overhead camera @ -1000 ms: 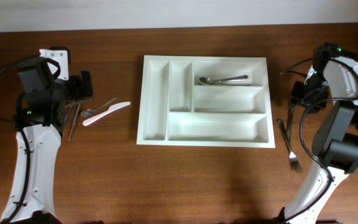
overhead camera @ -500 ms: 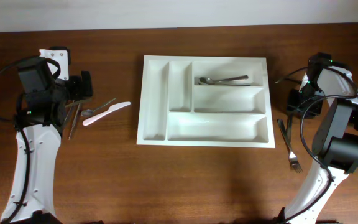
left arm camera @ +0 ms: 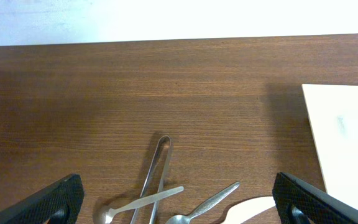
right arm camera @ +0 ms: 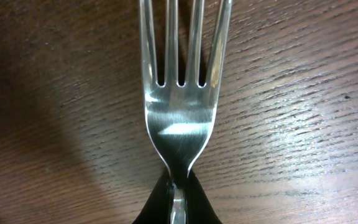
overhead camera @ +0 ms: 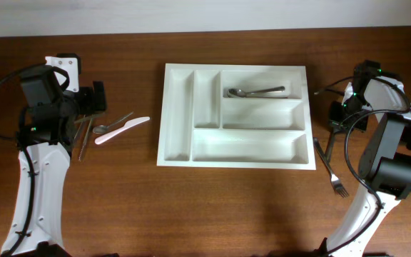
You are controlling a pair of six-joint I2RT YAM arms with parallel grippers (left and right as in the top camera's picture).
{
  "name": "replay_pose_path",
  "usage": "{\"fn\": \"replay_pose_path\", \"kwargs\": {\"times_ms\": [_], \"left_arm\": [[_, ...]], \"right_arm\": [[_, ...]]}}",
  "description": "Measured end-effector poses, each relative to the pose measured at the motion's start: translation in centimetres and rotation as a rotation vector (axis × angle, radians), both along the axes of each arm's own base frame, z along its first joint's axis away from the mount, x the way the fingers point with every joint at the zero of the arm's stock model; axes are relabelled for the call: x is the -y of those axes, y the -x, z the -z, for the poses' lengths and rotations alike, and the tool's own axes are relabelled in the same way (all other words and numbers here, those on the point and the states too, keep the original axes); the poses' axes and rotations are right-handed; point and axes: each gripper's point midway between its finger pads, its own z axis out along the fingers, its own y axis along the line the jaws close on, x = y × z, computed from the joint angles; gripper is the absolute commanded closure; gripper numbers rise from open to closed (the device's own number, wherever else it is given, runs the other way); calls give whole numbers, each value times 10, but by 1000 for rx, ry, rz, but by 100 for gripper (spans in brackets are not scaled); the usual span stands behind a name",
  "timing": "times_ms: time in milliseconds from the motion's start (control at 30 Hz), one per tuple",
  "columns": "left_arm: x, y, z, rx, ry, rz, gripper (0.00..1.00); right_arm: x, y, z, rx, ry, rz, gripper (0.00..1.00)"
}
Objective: Pack container
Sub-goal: 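Grasp a metal fork with the right gripper, then place the fork in the tray's middle-right compartment, release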
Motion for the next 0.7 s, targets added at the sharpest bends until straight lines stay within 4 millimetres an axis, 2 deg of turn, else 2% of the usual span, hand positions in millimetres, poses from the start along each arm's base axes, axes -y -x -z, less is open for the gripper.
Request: {"fn": "replay_pose_path", "kwargs": {"times_ms": [133, 233, 333, 433, 467, 533, 600, 633, 700], "left_arm": [[0, 0, 0, 0, 0, 0, 1], [0, 0, 0, 0, 0, 0, 1], [0, 0, 0, 0, 0, 0, 1], [0, 0, 0, 0, 0, 0, 1], [0, 0, 0, 0, 0, 0, 1], [0, 0, 0, 0, 0, 0, 1], [0, 0, 0, 0, 0, 0, 1], [0, 0, 0, 0, 0, 0, 1], [0, 0, 0, 0, 0, 0, 1]], "right_arm": [[3, 10, -6, -50, 19, -3, 96], [16, -1, -24, -28, 80, -4, 96], [33, -29, -65, 91, 165, 3, 96], [41, -55, -122, 247, 218, 1, 96], [41, -65, -149, 321, 232, -18, 96], [34, -76, -192, 437, 235, -77, 96], [12, -85, -231, 551, 199, -193, 96], [-4, -88, -242, 590, 168, -268, 96], [-37, -89, -251, 629, 101, -411, 96]]}}
